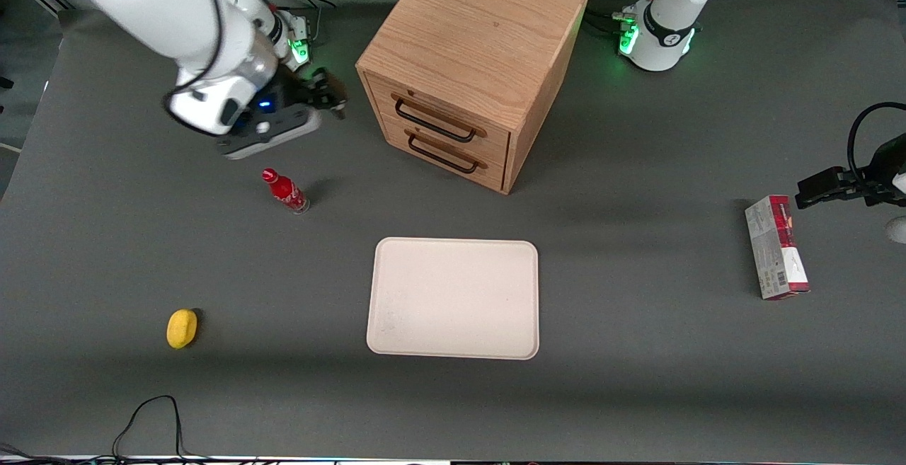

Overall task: Open upper drawer
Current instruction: 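Move the right gripper toward the upper drawer's black handle, then hook the right gripper onto the upper drawer's black bar handle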

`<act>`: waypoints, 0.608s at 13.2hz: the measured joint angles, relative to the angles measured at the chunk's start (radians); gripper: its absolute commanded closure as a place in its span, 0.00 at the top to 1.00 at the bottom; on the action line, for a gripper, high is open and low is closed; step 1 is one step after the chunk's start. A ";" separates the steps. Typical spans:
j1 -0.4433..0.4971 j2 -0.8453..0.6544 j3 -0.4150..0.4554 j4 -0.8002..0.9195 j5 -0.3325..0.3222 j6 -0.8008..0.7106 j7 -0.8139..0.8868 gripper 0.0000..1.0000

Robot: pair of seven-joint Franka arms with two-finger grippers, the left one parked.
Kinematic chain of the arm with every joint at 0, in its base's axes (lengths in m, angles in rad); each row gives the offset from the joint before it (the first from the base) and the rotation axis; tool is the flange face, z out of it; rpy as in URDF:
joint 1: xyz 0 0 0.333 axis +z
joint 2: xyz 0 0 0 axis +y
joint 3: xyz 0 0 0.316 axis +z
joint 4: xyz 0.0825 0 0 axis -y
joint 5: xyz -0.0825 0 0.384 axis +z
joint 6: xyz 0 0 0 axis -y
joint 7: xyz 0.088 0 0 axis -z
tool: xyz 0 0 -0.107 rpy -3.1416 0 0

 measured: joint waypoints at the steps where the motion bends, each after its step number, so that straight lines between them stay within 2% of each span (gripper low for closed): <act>1: 0.000 0.034 0.041 0.011 0.001 0.000 -0.057 1.00; 3: 0.002 0.101 0.102 0.020 0.002 0.002 -0.180 1.00; 6: 0.005 0.207 0.183 0.022 0.004 0.031 -0.257 1.00; 8: 0.011 0.264 0.204 0.017 0.004 0.055 -0.344 1.00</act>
